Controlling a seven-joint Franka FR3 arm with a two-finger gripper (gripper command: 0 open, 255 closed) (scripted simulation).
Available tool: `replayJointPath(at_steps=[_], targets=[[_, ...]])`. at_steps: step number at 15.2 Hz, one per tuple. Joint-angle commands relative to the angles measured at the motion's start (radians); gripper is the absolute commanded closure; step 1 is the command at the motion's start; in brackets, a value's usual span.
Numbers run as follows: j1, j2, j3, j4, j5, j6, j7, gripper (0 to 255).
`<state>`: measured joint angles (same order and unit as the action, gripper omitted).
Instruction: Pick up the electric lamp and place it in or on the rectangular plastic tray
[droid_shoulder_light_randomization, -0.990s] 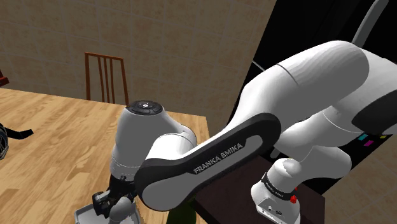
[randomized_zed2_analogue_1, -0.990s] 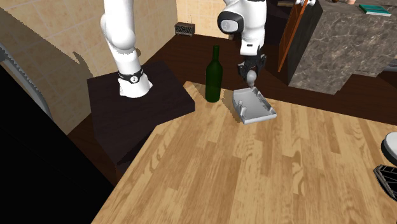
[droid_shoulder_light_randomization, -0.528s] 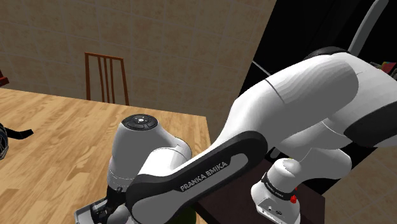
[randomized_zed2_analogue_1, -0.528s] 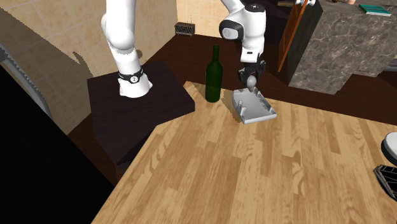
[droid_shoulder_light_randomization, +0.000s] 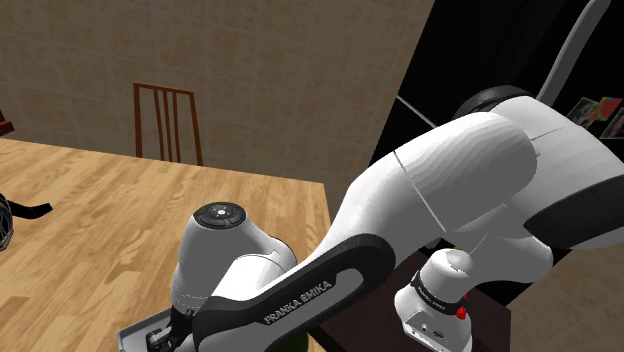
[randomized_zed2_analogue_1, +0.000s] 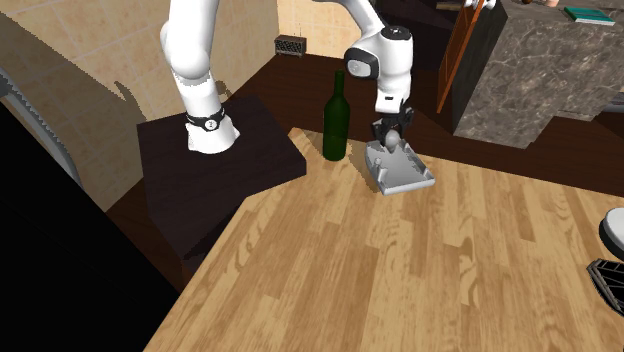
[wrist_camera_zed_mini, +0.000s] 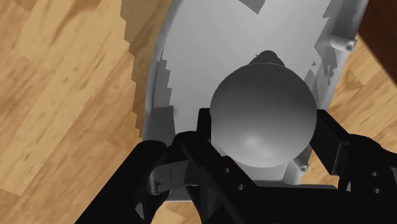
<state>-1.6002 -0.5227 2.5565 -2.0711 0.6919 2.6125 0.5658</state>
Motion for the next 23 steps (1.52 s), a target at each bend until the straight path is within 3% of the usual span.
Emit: replayJointPath(at_steps=[1,7,8,13,17,23], targets=[[-0.004,-0.005,0.006,0.0,0.007,0.006,-0.005,255],[-0.004,-0.006,0.006,0.0,0.007,0.006,-0.005,255],[-0.004,-0.006,0.006,0.0,0.007,0.006,-0.005,0],[-0.004,-0.005,0.006,0.0,0.007,0.006,-0.005,0],[0.073,0.114,-0.09,-0.046,-0.108,-0.053,0.071,0],[0.072,0.114,-0.09,-0.046,-0.108,-0.053,0.071,0]])
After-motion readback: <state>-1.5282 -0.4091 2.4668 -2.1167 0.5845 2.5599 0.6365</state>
